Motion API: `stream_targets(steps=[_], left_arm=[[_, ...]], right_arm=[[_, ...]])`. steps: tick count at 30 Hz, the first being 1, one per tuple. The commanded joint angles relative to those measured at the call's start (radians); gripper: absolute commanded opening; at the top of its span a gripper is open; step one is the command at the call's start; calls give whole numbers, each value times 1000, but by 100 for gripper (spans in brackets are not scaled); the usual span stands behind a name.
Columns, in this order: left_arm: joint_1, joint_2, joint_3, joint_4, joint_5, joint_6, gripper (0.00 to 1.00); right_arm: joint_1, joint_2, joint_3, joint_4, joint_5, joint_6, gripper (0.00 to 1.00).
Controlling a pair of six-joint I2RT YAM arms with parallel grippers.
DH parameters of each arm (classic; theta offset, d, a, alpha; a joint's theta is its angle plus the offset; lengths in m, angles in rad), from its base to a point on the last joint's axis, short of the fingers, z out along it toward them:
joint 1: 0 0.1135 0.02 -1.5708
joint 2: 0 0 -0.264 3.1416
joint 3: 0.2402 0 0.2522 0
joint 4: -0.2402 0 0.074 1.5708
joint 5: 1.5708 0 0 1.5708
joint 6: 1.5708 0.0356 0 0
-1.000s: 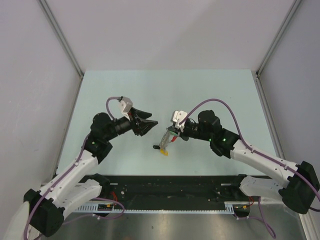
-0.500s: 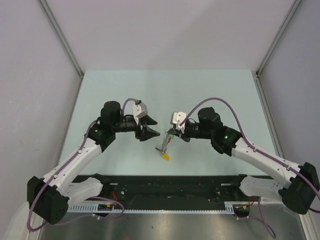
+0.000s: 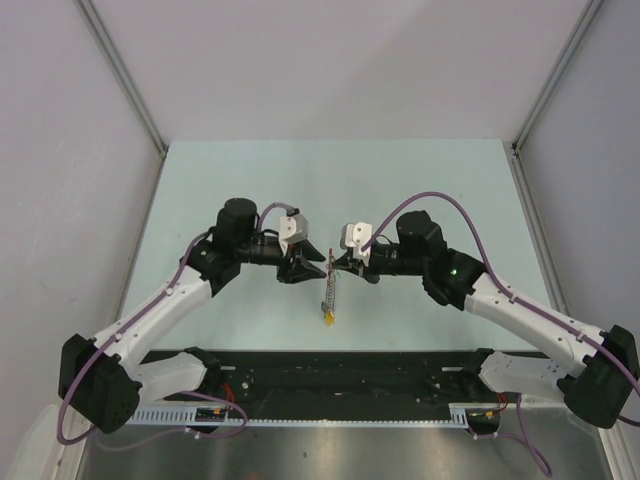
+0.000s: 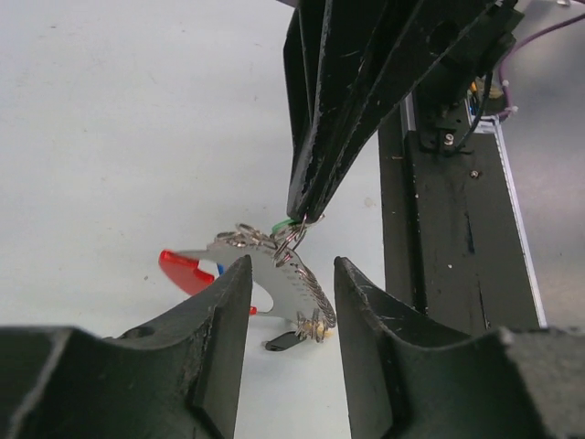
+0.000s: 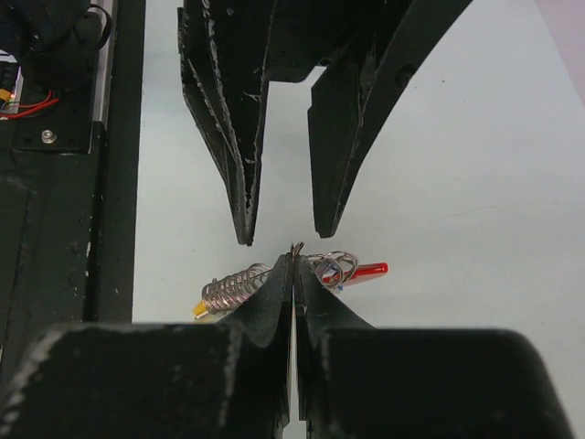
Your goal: Put the keys on the keyring
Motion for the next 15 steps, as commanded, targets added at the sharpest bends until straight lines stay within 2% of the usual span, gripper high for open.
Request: stream_targets(steps=[1,12,15], left_arm=[[-18,13,59,-47,59,90,43],[-24,40,73,-99,90,130,27],[-24,39,73,-105,92,133,19]], right_arm=[[16,-1,57,27,-27,-13,0],[22,5,65,28,-29,-13,0],[22,9,66,28,-27,-13,0]])
